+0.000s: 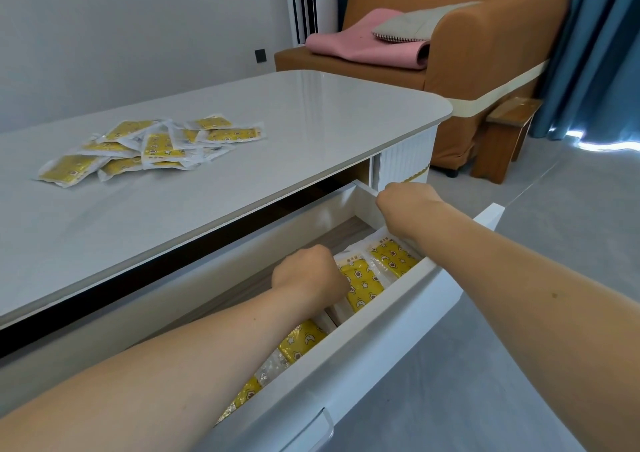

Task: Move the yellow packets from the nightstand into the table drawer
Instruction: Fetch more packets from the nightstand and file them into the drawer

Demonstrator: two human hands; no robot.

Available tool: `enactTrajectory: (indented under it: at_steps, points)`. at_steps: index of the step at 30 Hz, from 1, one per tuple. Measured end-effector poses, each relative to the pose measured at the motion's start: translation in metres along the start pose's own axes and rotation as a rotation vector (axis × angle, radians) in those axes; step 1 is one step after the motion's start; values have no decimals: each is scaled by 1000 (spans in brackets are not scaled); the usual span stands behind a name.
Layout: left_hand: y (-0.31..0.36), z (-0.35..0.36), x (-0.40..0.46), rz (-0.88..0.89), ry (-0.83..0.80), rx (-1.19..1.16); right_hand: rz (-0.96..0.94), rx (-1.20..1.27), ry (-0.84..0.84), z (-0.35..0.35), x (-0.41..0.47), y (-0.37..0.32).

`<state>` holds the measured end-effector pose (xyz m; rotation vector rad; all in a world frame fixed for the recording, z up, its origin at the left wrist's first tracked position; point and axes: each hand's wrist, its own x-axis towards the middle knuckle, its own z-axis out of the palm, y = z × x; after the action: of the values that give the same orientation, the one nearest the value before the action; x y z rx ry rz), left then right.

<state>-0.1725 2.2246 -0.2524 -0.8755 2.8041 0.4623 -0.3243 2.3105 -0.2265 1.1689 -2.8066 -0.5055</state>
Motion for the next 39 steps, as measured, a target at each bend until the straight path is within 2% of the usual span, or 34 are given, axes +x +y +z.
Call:
enactTrajectory:
  at_steps: [5,11,19,25,30,34,39]
  points:
    - [-1,-9,-7,9,51,0,28,129,63,-4,-5,3]
    - [-2,-38,-33,116,178,46,93,369,169,-37,-29,6]
    - [-33,-123,-78,408,651,76,149,552,266,-126,-78,-24]
    - [-90,-195,-83,480,784,143,120,566,322,-204,-94,-76]
    - [-110,-323,-93,514,805,156,134,524,329,-334,-91,-79]
    - [-111,-469,-116,524,804,163,152,481,354,-491,-91,-60]
    - [-101,-696,-174,526,832,160,158,564,413,-713,-109,-23]
